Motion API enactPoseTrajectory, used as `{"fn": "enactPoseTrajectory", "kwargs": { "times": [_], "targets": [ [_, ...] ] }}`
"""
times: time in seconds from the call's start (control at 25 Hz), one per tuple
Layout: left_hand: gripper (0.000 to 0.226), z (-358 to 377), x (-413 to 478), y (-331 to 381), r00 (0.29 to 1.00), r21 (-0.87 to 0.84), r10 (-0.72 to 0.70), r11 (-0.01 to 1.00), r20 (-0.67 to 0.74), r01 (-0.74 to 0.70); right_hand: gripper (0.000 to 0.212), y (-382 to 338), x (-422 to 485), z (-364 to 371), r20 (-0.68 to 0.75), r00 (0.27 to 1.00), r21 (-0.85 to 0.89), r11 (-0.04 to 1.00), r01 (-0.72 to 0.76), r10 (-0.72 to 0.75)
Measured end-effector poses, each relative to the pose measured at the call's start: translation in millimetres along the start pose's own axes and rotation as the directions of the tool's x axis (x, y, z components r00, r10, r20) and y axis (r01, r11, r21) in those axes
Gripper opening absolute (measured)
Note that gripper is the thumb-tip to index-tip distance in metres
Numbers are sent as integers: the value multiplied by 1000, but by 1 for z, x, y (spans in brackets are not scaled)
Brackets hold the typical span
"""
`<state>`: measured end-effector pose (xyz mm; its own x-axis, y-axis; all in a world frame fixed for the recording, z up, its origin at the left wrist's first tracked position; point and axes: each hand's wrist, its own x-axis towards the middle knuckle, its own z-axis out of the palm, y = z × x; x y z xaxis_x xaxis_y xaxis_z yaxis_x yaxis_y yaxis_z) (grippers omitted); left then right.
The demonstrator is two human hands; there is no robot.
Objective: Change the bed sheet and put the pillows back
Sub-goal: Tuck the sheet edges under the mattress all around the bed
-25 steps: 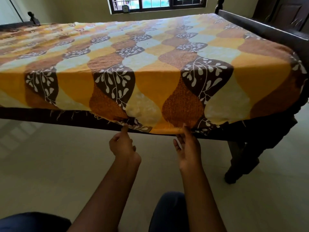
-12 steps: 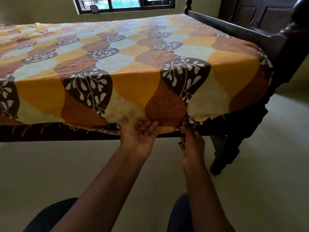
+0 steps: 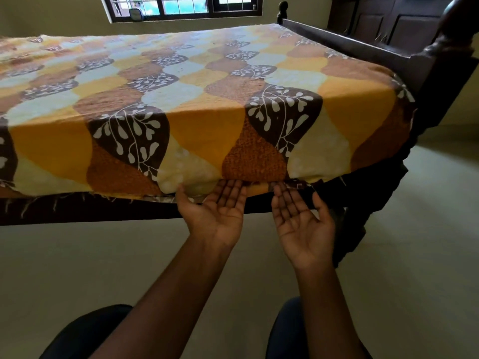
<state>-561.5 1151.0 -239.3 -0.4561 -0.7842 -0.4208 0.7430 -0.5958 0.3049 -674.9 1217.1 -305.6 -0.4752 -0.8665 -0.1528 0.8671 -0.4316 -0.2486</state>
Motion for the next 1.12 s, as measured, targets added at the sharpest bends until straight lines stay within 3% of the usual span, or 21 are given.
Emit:
{"fn": "enactPoseTrajectory", "kwargs": {
  "times": [0.12,0.2,0.32,0.48,0.64,0.88,1.0,1.12],
  "targets": [
    [78,-3,0,4,999,-26,-10,1000,52,12,79,1,-2,10,131,991,10,1000,-4,2],
    [77,-3,1,8,998,-31,-17,999,64,19,71,7,2,27,135,991,15,1000,19,-20],
    [74,-2,4,10,997,-29,-10,999,72,12,49,12,15,50,40,999,-9,999,35,-34],
    [67,-1,5,5,999,-46,5,999,42,-3,52,3,2,42,-142,984,-160,983,88,-111],
    [65,-2,8,4,1000,-60,8,998,22,-7,45,-9,-12,29,-131,958,-38,967,251,-253],
    [65,-2,9,3,999,-66,17,998,51,-14,45,-15,22,57,-134,955,3,964,266,-263],
    [61,-4,11,1,998,-43,23,999,53,-21,40,-9,4,47,-206,945,-100,966,240,-256],
    [44,-8,19,4,999,160,53,986,12,-54,30,10,-18,29,-296,936,-163,976,147,-191]
  ]
}}
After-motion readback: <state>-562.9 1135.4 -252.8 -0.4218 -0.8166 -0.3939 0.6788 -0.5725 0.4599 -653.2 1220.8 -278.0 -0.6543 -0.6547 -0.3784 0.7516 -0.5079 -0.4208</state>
